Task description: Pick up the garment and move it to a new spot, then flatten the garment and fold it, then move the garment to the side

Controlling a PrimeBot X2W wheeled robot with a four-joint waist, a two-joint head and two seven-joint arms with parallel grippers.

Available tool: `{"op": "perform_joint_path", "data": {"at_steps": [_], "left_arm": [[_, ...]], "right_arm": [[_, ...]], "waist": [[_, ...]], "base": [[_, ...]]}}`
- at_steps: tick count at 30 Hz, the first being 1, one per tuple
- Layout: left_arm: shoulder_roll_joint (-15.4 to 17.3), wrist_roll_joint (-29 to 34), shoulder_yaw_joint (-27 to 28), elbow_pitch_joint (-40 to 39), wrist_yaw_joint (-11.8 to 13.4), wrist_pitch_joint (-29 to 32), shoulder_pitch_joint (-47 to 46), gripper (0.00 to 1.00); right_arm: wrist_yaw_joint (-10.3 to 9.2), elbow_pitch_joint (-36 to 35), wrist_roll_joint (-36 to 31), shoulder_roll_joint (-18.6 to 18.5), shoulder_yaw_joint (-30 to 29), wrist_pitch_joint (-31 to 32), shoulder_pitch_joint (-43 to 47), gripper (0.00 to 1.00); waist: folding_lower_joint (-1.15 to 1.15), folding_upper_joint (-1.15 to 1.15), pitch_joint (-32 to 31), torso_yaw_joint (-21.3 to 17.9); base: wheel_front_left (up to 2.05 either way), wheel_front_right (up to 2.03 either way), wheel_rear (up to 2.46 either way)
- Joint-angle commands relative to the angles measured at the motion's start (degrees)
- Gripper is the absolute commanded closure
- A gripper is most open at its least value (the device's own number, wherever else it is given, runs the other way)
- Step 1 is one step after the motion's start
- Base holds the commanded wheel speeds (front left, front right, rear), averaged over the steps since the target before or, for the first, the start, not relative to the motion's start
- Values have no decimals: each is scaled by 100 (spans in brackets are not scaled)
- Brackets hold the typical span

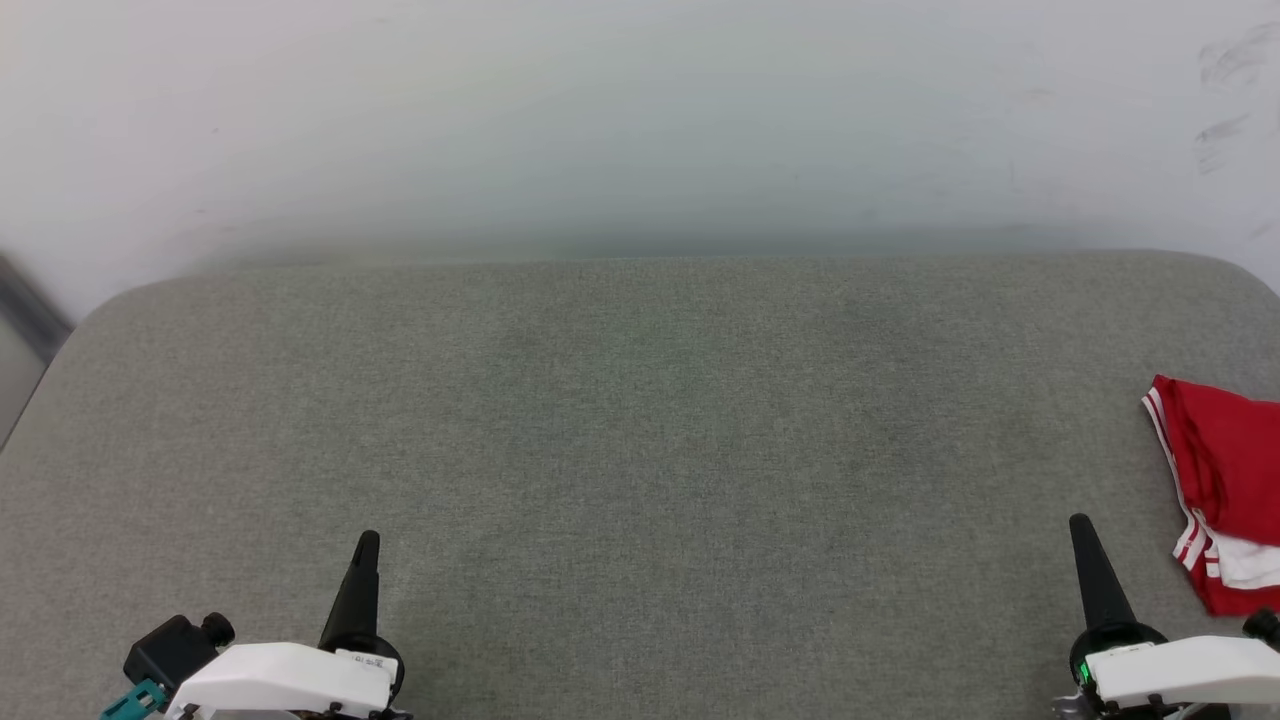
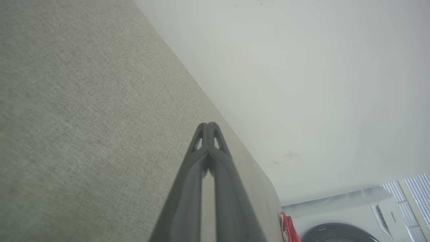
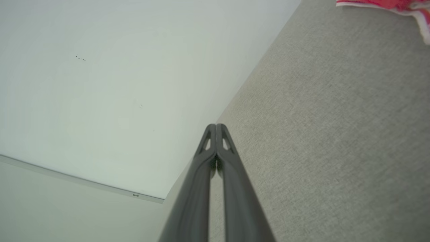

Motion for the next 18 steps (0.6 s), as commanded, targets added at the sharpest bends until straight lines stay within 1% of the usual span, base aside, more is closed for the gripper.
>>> {"op": "perform_joint_path", "data": {"at_steps": [1, 18], "left_arm": [[27, -201, 29, -12, -56, 40, -129, 100], [23, -1217, 150, 134, -158, 299, -324, 100]], "right_arm": [[-1, -14, 195, -45, -7, 50, -173, 100], [-1, 121, 1117, -41, -25, 305, -367, 100]], "waist": [[0, 0, 3, -3], [0, 0, 28, -33]], "base": [[0, 0, 0], [0, 0, 0]]}}
